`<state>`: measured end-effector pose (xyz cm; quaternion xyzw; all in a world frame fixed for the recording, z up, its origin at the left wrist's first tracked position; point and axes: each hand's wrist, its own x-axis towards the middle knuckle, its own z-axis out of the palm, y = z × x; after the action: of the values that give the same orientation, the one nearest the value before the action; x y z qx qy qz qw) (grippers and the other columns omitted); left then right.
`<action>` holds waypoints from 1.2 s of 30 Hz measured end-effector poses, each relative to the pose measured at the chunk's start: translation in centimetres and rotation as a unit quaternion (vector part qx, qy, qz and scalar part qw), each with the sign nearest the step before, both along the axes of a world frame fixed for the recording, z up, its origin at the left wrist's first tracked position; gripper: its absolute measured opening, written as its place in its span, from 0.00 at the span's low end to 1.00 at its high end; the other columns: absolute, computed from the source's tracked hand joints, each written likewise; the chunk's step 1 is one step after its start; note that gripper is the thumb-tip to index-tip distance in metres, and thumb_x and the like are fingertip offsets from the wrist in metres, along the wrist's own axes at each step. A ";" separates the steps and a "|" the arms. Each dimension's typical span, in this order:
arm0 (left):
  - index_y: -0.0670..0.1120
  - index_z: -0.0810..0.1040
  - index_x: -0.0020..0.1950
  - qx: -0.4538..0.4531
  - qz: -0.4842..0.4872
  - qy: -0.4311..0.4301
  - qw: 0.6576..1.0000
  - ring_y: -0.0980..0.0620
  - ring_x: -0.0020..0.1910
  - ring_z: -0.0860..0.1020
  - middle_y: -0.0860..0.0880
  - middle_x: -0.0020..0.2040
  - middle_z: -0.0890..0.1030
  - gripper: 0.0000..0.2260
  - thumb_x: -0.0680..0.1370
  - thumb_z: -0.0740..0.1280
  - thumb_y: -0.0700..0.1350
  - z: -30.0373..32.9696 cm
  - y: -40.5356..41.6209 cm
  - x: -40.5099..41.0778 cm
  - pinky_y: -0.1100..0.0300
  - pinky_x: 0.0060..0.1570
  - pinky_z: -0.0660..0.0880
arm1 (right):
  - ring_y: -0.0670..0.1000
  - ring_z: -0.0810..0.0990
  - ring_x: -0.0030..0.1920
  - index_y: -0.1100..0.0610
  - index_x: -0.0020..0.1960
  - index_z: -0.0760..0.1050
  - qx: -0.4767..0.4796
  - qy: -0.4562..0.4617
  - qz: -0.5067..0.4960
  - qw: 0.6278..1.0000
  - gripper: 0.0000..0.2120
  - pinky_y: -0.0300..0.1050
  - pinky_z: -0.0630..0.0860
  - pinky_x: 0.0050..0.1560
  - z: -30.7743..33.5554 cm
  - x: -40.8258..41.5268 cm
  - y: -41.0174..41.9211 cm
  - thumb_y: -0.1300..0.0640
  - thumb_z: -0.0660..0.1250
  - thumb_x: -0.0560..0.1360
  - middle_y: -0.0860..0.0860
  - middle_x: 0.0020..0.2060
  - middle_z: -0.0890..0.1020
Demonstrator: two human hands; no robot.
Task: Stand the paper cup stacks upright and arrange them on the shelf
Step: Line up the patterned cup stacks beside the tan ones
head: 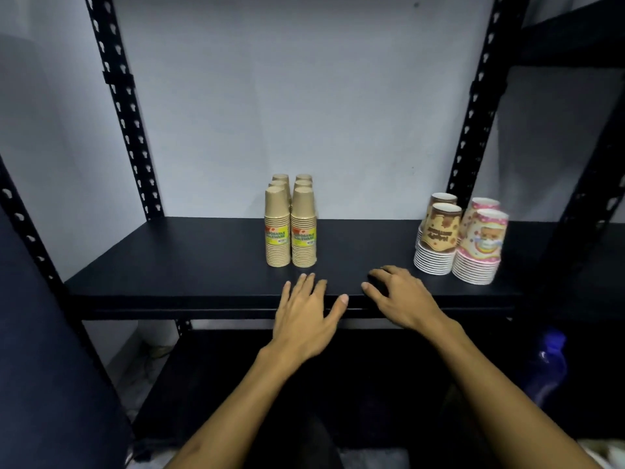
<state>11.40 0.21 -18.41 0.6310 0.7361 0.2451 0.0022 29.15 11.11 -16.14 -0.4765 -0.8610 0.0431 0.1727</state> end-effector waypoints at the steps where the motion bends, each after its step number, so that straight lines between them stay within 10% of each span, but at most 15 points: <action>1: 0.46 0.65 0.78 0.001 -0.022 -0.010 1.000 0.48 0.81 0.53 0.45 0.81 0.62 0.31 0.83 0.50 0.65 0.1 0.5 0.9 0.49 0.80 0.45 | 0.56 0.73 0.68 0.51 0.68 0.75 0.003 0.005 -0.004 1.000 0.24 0.54 0.69 0.65 0.0 0.9 -0.1 0.38 0.57 0.80 0.52 0.67 0.76; 8: 0.53 0.82 0.57 -0.039 -0.109 -0.098 0.988 0.48 0.58 0.80 0.52 0.54 0.84 0.24 0.78 0.56 0.67 3.1 5.9 5.2 0.49 0.58 0.77 | 0.56 0.82 0.49 0.54 0.47 0.82 0.008 0.091 -0.064 0.994 0.18 0.54 0.78 0.49 1.4 6.9 -0.1 0.41 0.62 0.78 0.51 0.44 0.84; 14: 0.47 0.77 0.66 0.016 -0.164 -0.134 0.977 0.49 0.62 0.79 0.48 0.62 0.82 0.21 0.79 0.68 0.58 7.9 10.7 8.2 0.52 0.63 0.75 | 0.60 0.79 0.50 0.57 0.51 0.77 0.082 0.262 -0.176 0.945 0.12 0.56 0.78 0.49 4.6 11.8 2.1 0.48 0.66 0.77 0.56 0.49 0.78; 22: 0.44 0.63 0.77 0.004 -0.166 -0.176 0.970 0.43 0.70 0.72 0.41 0.73 0.72 0.33 0.78 0.70 0.58 12.3 16.4 11.9 0.56 0.59 0.70 | 0.63 0.74 0.63 0.60 0.67 0.66 0.031 0.274 -0.217 0.936 0.25 0.59 0.73 0.64 8.5 12.7 5.7 0.47 0.68 0.78 0.62 0.63 0.72; 26: 0.46 0.67 0.75 -0.019 -0.187 -0.190 0.963 0.45 0.64 0.78 0.43 0.69 0.77 0.29 0.78 0.71 0.55 12.2 17.9 12.0 0.59 0.51 0.71 | 0.58 0.78 0.58 0.60 0.66 0.68 -0.031 0.343 -0.205 0.916 0.24 0.48 0.73 0.52 8.1 12.4 6.7 0.47 0.69 0.78 0.55 0.57 0.78; 30: 0.49 0.66 0.77 -0.008 -0.210 -0.120 0.970 0.45 0.63 0.78 0.43 0.67 0.79 0.30 0.78 0.72 0.55 12.7 18.1 10.1 0.58 0.57 0.72 | 0.47 0.79 0.44 0.56 0.63 0.72 -0.029 0.361 -0.157 0.919 0.21 0.38 0.74 0.44 7.7 12.7 7.0 0.48 0.73 0.76 0.46 0.47 0.78; 36: 0.49 0.76 0.67 -0.064 -0.223 0.056 0.971 0.46 0.57 0.78 0.47 0.61 0.82 0.21 0.77 0.71 0.57 15.4 17.6 5.9 0.53 0.59 0.75 | 0.46 0.79 0.50 0.58 0.69 0.71 -0.048 0.344 -0.063 0.936 0.26 0.40 0.76 0.52 7.7 10.2 7.5 0.51 0.73 0.76 0.48 0.53 0.78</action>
<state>17.26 17.79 -3.02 0.7902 0.5902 0.1553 0.0557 39.38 18.62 -8.39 -0.4934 -0.7139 0.2350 0.4378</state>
